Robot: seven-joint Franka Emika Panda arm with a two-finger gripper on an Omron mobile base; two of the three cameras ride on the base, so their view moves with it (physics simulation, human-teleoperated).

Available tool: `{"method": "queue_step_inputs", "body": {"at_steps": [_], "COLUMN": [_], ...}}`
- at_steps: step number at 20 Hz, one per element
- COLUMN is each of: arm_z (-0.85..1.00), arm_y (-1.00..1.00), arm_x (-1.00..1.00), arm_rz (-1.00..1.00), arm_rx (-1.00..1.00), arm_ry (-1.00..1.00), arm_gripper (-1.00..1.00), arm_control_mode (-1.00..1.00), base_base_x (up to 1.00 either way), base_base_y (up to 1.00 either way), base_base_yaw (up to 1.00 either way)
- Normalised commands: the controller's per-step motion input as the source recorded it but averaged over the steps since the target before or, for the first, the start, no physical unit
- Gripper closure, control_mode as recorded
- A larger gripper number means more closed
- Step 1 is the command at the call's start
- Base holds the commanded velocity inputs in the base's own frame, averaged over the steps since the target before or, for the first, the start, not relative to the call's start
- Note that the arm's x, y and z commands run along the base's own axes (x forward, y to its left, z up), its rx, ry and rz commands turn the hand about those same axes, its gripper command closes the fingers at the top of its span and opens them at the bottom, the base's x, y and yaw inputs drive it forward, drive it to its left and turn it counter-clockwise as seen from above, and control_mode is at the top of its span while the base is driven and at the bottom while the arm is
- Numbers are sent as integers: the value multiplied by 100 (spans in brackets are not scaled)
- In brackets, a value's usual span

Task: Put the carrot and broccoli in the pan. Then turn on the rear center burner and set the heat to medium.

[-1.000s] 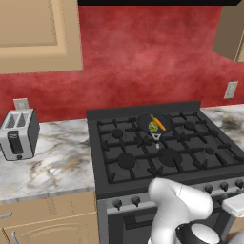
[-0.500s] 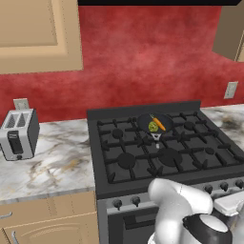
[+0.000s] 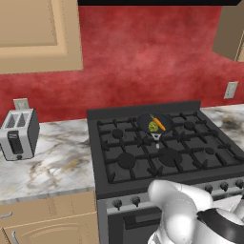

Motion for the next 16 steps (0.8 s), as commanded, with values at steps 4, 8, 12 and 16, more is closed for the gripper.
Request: {"method": "queue_step_inputs", "body": {"at_steps": [4, 8, 12, 16], "arm_z": [-17, -1, 0, -1], "arm_y": [-5, -2, -1, 0], "arm_x": [3, 21, 21, 22], "arm_rz": [0, -3, -5, -7], "arm_rx": [1, 0, 0, 0], "arm_ry": [0, 0, 0, 0], "arm_gripper": [-100, -100, -100, -100], "arm_control_mode": [-100, -100, -100, -100], "base_base_x": [0, 0, 0, 0], "base_base_y": [0, 0, 0, 0], "base_base_yaw": [0, 0, 0, 0]}}
